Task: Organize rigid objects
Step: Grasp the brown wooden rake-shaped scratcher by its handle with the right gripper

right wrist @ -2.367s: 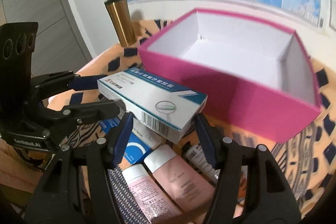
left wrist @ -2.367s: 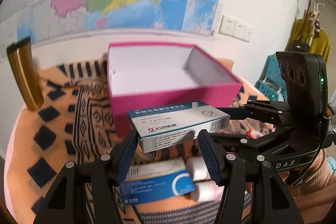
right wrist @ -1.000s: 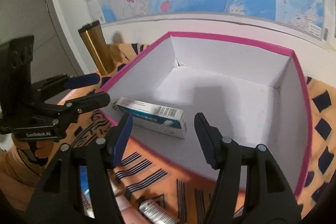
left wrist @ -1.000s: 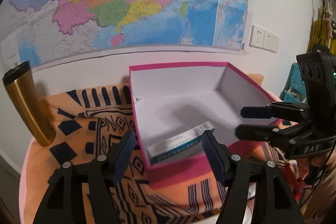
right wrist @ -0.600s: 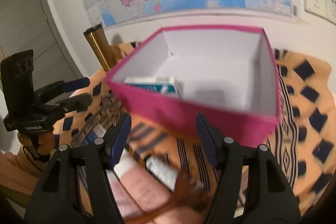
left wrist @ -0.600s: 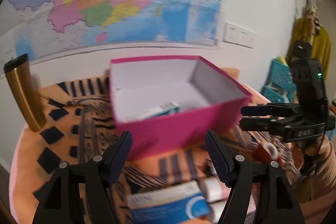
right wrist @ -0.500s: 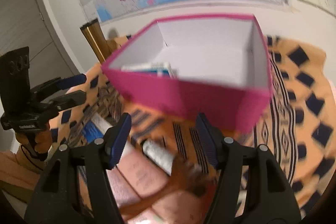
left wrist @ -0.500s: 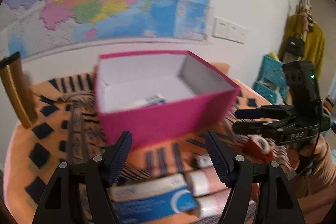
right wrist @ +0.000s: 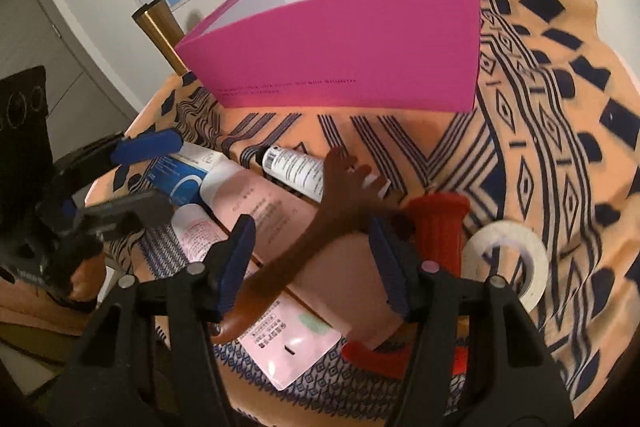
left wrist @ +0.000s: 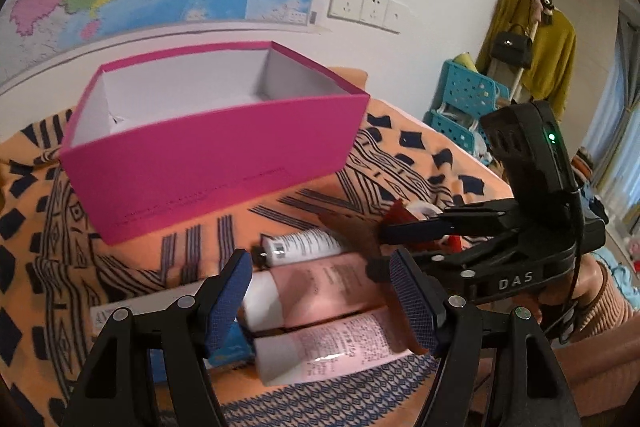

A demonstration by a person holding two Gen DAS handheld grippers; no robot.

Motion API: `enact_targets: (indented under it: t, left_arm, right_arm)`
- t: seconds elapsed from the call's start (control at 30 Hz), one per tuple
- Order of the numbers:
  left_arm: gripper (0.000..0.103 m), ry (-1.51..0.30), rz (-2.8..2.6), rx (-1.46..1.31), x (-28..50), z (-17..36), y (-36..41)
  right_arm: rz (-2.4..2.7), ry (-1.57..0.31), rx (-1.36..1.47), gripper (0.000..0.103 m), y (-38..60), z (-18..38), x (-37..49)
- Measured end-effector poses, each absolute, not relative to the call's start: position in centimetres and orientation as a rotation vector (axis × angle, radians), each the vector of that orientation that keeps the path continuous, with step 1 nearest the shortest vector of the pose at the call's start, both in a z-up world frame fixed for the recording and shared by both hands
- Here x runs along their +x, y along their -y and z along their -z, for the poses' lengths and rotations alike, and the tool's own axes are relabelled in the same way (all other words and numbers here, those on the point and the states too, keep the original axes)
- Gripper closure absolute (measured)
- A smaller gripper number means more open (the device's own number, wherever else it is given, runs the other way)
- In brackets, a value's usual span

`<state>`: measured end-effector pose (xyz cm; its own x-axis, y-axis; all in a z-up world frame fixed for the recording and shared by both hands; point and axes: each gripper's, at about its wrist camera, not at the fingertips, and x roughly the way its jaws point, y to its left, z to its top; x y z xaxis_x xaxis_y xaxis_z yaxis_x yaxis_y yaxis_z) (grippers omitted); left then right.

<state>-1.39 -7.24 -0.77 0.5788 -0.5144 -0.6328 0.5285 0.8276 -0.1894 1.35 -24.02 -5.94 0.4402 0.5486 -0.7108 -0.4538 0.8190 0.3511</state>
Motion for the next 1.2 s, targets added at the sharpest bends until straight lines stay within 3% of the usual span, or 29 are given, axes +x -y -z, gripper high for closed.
enact_targets:
  t: [0.47, 0.5, 0.63, 0.87, 1.1, 1.2]
  left_arm:
    - [0.03, -0.768, 0.602, 0.019, -1.5, 1.9, 7.2]
    - [0.03, -0.77, 0.602, 0.02, -1.4, 2.0, 7.3]
    - [0.03, -0.78, 0.607, 0.013, -1.1, 2.2, 7.2]
    - [0.03, -0.795, 0.654, 0.004, -0.9, 2.4, 7.8]
    - [0.031, -0.814, 0.669, 0.018, -0.4, 3.0, 8.6]
    - [0.031, -0.811, 0.655, 0.015, -0.3, 3.1, 8.0]
  right_arm:
    - [-0.569, -0.93, 0.098, 0.045, 22.3, 6.7, 3.0]
    - [-0.572, -0.928, 0.097, 0.047, 22.3, 6.6, 3.1]
    - [-0.606, -0.931, 0.127, 0.071, 22.6, 6.5, 3.4]
    - [-0.626, -0.918, 0.153, 0.08, 23.1, 6.3, 3.2]
    - [-0.641, -0.953, 0.129, 0.081, 22.6, 6.3, 3.8]
    - [-0.662, -0.978, 0.097, 0.074, 22.1, 6.4, 4.6]
